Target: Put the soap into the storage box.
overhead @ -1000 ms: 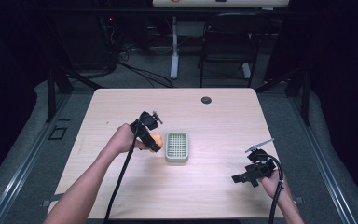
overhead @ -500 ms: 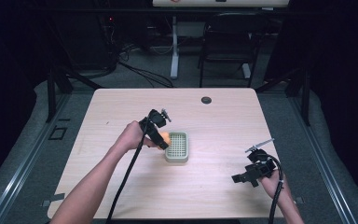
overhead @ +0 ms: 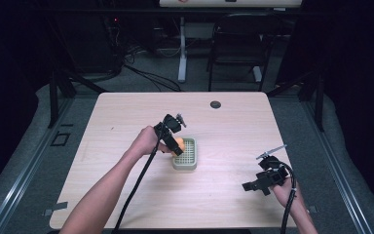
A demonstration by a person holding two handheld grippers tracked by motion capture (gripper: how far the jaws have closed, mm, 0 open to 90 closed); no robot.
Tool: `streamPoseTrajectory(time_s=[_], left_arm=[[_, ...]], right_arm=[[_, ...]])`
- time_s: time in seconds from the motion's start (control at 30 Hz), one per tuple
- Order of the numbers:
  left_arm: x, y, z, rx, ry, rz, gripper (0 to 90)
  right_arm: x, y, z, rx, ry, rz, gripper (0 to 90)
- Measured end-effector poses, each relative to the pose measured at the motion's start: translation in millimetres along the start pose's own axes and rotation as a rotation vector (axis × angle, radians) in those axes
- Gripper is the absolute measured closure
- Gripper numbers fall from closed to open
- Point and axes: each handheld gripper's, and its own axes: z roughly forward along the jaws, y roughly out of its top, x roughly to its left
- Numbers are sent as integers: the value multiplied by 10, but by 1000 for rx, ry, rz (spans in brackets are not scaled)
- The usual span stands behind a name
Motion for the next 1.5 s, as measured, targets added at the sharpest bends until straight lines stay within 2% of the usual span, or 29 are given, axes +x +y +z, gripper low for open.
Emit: streamPoseTrajectory(time_s=[0.4,0.63,0.67,1.07,1.1,1.13,1.23,1.3,1.5], left_arm=[[-24,112,168,12,0,12,264],[-45,157,232,11,22,16,263],[-46,160,250,1,30,16,263],[-44,210,376,15,33,6,263],[-49,214,394,14,36,9,263],[-52,217,401,17,34,8,263],[-51,222,416,25,20,10,262],[-57,228,438,34,37,16,261],[-49,231,473,33,32,15,259]], right_arm=[[0,0,4,2,-1,1,151],[3,1,2,2,-2,-1,151],[0,2,-3,8,-4,-6,151],[0,2,-2,9,-2,-5,151],[13,-8,13,-12,2,15,151],[-1,2,-3,10,-2,-6,151],[0,2,0,8,1,-4,151],[3,2,4,4,2,-2,151],[2,3,-6,14,-2,-5,151]])
